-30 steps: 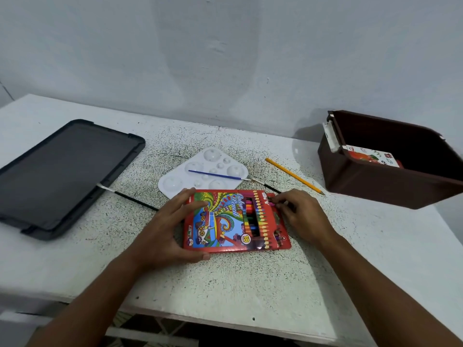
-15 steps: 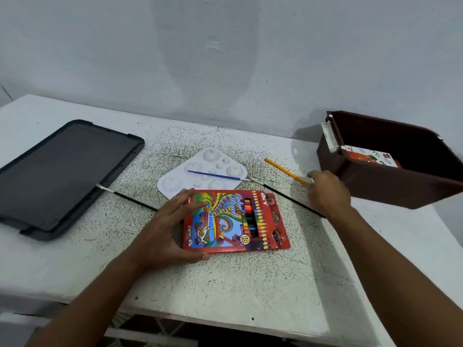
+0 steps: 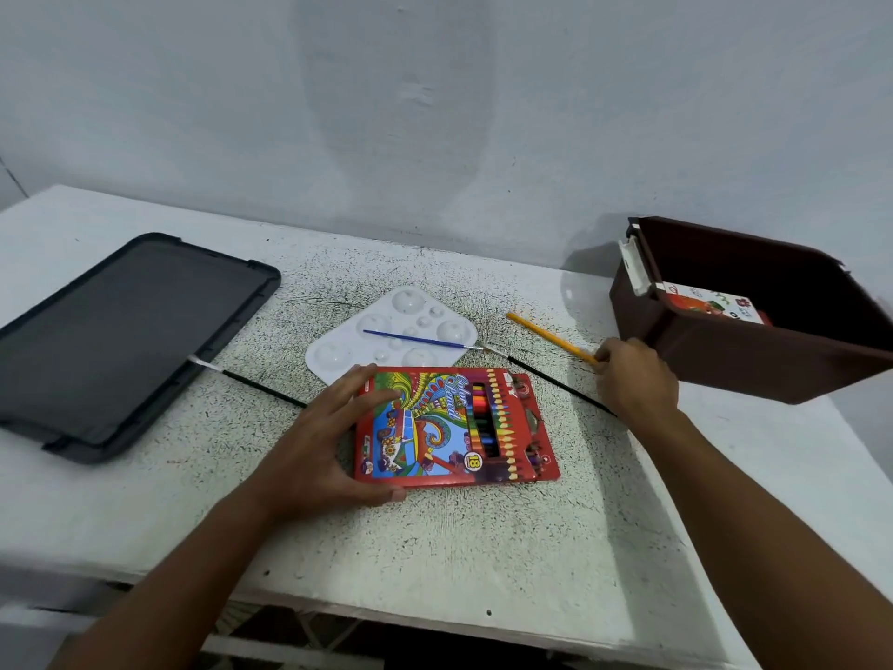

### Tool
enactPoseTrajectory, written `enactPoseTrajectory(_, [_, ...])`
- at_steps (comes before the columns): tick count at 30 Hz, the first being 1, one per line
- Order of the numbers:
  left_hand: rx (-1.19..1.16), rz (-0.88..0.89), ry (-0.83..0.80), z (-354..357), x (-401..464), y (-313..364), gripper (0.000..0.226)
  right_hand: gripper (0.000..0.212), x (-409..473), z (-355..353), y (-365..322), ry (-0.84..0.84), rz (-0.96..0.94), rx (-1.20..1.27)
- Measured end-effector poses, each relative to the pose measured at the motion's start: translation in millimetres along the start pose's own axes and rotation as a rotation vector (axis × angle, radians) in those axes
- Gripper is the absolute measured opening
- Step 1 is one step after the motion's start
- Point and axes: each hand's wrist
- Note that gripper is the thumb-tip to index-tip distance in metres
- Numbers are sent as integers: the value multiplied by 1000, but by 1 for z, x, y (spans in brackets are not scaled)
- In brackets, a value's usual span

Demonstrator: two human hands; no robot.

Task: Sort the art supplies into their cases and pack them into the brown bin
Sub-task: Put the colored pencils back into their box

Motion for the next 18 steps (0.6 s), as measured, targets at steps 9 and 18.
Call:
enactPoseTrajectory(9, [-1,-18,-1,1,0,-4,97,12,-31,-12,54,83,-118,66])
enactPoseTrajectory(18, [-12,-16,-1,1,0,-5,97,11,-45,-7,63,88,-196,60])
Point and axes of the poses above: each hand's wrist, its own x-axis towards the middle knuckle, its own z-axis out of the palm, y = z × x, and after that the axes turned 12 degrees about -x, right-handed
